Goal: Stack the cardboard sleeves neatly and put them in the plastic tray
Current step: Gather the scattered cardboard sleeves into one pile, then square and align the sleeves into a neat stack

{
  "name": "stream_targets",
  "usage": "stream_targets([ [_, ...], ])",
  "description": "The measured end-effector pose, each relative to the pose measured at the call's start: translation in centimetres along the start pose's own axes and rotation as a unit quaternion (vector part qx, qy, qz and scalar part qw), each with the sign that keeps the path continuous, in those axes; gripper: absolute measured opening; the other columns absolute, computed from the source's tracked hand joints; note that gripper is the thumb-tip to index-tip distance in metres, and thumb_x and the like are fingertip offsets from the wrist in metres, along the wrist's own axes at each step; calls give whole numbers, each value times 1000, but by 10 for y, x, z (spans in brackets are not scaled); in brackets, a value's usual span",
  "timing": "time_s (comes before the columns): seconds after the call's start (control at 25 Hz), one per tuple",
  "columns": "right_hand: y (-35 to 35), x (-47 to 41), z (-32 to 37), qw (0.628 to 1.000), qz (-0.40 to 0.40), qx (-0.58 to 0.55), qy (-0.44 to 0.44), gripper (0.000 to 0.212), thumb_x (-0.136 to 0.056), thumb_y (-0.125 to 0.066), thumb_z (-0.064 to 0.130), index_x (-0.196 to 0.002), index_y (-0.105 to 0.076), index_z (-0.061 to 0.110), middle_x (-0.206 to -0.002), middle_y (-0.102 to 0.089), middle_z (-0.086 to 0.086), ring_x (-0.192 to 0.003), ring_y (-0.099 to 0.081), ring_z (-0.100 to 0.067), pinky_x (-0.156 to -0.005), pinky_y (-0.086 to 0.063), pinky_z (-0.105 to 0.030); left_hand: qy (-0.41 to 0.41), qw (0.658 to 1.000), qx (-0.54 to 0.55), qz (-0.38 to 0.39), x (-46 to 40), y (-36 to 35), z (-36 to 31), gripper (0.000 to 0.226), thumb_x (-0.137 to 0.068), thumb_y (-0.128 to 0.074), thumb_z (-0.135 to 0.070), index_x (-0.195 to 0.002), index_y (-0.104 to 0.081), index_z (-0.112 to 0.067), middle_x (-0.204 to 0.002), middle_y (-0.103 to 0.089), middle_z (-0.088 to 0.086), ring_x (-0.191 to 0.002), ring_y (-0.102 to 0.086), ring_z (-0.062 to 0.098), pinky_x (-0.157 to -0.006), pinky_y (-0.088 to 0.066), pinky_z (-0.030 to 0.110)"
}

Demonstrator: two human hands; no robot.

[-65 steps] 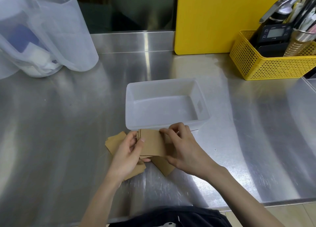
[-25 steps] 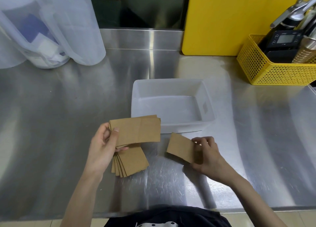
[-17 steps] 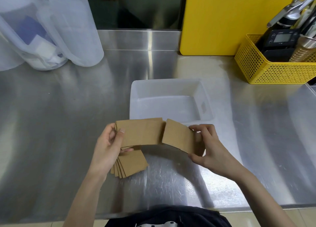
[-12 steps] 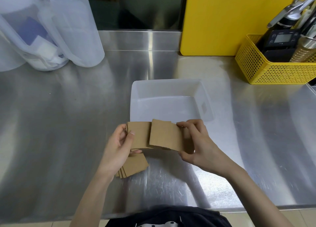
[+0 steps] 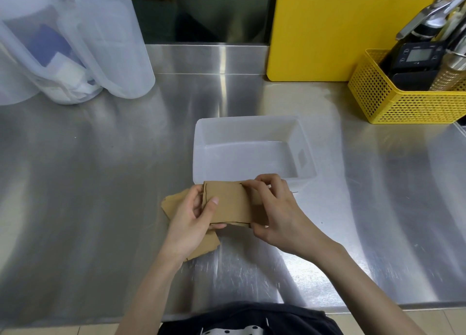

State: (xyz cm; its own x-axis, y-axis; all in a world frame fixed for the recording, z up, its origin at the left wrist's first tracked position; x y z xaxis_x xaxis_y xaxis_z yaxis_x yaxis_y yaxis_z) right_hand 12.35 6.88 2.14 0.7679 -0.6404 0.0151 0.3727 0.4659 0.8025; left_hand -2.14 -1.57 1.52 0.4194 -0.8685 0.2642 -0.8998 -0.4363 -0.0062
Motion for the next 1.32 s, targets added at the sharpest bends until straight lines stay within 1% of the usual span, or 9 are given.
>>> stream_targets([
  [0.12, 0, 3, -1, 998, 7, -55, -9, 66, -74, -63, 13, -131, -33, 27, -122, -26, 6, -120, -28, -13, -95, -30, -18, -5, 1000, -7, 0, -1, 1, 3, 16, -89, -43, -10, -101, -47, -19, -97, -62, -8, -74, -65, -7, -55, -56, 15],
  [0.28, 9, 13, -10, 981, -28, -167, -94, 66, -78, -66, 25, -133, -30, 32, -123, -23, 10, -118, -29, -4, -92, -27, -3, -10, 1000, -5, 2, 1, -2, 3, 17, -90, -42, -10, -102, -47, -21, -97, -62, -10, -75, -65, -8, -55, -55, 14],
  [0.44, 11, 22, -27, 953, -54, -246, -169, 68, -80, -65, 18, -135, -26, 29, -119, -39, 6, -111, -45, -11, -95, -34, -22, -27, 999, -16, 12, 4, -11, 5, 21, -90, -42, -11, -100, -47, -29, -101, -61, -11, -82, -64, -9, -60, -55, 14],
  [0.64, 13, 35, -48, 935, -82, -294, -183, 52, -81, -58, 3, -117, -41, 37, -96, -60, -1, -86, -62, -17, -76, -50, -20, -50, 996, -62, 39, 3, -36, 15, 25, -89, -45, -15, -98, -46, -39, -107, -56, -24, -101, -54, -14, -91, -44, 13],
  [0.76, 15, 44, -60, 939, -108, -273, -181, 42, -80, -57, 1, -103, -48, 35, -95, -63, 4, -89, -63, -17, -77, -50, -19, -48, 994, -89, 48, -1, -53, 28, 22, -89, -46, -17, -104, -45, -33, -105, -56, -22, -102, -53, -12, -82, -40, 0],
  [0.96, 6, 52, -78, 947, -133, -232, -177, 41, -80, -56, 0, -96, -46, 36, -94, -62, 14, -93, -63, -15, -82, -50, -20, -31, 990, -135, 35, -11, -68, 51, 20, -89, -46, -18, -101, -42, -34, -94, -55, 3, -91, -52, 13, -84, -39, 22],
  [1.08, -3, 51, -84, 949, -132, -218, -184, 41, -79, -55, -1, -102, -45, 30, -94, -61, 13, -93, -61, -12, -84, -47, -18, -33, 988, -151, 23, -14, -70, 59, 26, -89, -47, -14, -97, -42, -38, -97, -57, 7, -92, -56, 18, -81, -41, 20],
  [1.2, -11, 51, -87, 956, -103, -197, -192, 50, -78, -55, -1, -112, -42, 33, -96, -57, 12, -92, -56, -6, -77, -39, 1, -26, 985, -169, 36, -13, -68, 63, 34, -87, -49, -11, -118, -40, -22, -108, -55, -8, -89, -55, 2, -75, -40, 1],
  [1.32, -16, 52, -88, 957, -97, -191, -198, 53, -78, -54, -2, -122, -43, 26, -109, -57, 5, -99, -54, -12, -79, -38, 0, -12, 981, -188, 40, -12, -68, 66, 46, -86, -52, -11, -127, -33, -20, -100, -45, -26, -75, -45, -7, -68, -37, -4],
])
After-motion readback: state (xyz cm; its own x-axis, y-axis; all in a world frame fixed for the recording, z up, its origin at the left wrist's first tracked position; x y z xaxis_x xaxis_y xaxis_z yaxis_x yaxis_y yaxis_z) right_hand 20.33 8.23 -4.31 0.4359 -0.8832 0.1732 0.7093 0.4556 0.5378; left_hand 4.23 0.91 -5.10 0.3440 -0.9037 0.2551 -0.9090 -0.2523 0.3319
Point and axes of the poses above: each hand's wrist, its own x-axis away from the middle knuckle, its own y-axis out of the back of the hand, z = x × y, the point moved 1 cm from there along -x, towards the middle knuckle
